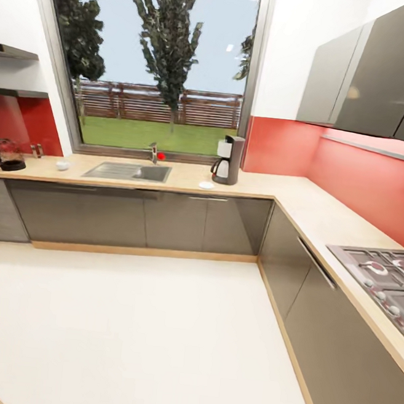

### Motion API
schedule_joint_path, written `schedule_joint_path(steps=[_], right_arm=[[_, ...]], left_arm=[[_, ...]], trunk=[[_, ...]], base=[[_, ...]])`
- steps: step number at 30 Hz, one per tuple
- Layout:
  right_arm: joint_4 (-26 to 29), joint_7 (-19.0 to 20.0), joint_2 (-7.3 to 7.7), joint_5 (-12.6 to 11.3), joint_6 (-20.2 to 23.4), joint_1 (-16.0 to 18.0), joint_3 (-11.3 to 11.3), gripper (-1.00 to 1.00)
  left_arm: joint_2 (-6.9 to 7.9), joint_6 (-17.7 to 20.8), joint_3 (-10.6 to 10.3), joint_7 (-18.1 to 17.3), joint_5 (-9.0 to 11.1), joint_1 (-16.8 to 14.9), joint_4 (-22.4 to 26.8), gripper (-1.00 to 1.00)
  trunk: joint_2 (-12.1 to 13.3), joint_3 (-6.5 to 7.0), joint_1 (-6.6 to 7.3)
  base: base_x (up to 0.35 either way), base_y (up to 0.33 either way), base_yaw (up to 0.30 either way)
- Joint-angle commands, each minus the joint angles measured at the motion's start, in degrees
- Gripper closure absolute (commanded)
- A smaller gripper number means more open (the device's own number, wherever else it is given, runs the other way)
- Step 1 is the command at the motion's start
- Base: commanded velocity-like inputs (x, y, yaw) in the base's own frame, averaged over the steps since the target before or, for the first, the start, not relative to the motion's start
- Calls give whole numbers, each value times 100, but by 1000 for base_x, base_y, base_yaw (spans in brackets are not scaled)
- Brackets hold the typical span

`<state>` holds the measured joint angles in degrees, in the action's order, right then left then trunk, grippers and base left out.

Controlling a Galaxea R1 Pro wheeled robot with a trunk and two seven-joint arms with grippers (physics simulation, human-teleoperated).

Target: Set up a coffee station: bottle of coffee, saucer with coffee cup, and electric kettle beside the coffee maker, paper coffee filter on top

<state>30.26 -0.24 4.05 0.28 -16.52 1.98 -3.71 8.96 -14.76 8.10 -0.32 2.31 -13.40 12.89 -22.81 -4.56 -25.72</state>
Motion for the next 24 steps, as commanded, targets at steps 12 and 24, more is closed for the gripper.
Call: schedule_joint_path(steps=[12, 24], right_arm=[[-5, -2, -1, 7, -15, 4, -7, -100], [-3, -2, -1, 0, -17, 4, -7, -100]], left_arm=[[0, -18, 8, -3, 24, -5, -5, -100], [0, -18, 8, -3, 24, -5, -5, -100]], trunk=[[-11, -12, -7], [-11, -12, -7]], base=[[339, 0, 0], [339, 0, 0]])
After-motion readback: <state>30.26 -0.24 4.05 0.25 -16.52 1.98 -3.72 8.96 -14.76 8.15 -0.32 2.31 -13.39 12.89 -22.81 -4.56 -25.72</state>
